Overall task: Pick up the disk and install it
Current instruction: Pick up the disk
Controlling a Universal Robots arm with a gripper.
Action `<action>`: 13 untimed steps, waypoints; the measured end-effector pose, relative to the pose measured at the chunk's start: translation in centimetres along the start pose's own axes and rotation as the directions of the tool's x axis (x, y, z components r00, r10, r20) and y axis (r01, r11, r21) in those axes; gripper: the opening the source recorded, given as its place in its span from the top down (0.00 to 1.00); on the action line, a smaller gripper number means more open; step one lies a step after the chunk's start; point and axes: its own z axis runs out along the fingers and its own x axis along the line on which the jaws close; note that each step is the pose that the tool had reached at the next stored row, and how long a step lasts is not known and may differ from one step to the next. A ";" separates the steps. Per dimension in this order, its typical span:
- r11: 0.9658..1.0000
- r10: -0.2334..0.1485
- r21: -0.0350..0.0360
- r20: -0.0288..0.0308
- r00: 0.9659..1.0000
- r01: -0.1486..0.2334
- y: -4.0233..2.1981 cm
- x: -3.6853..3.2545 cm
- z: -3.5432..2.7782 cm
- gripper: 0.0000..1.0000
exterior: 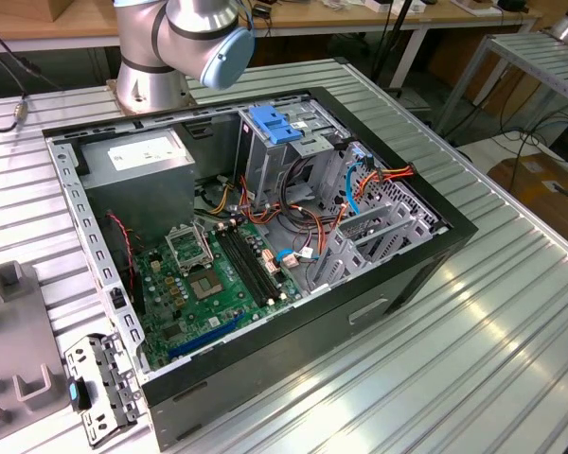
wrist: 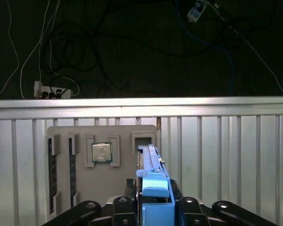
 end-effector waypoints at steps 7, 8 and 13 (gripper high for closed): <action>1.000 0.000 0.000 0.000 1.000 0.000 0.00 0.00 -0.31 0.63; 1.000 0.000 0.000 0.000 1.000 0.000 0.00 0.00 -0.34 0.63; 1.000 0.000 0.000 0.000 1.000 0.000 0.00 0.00 -0.46 0.63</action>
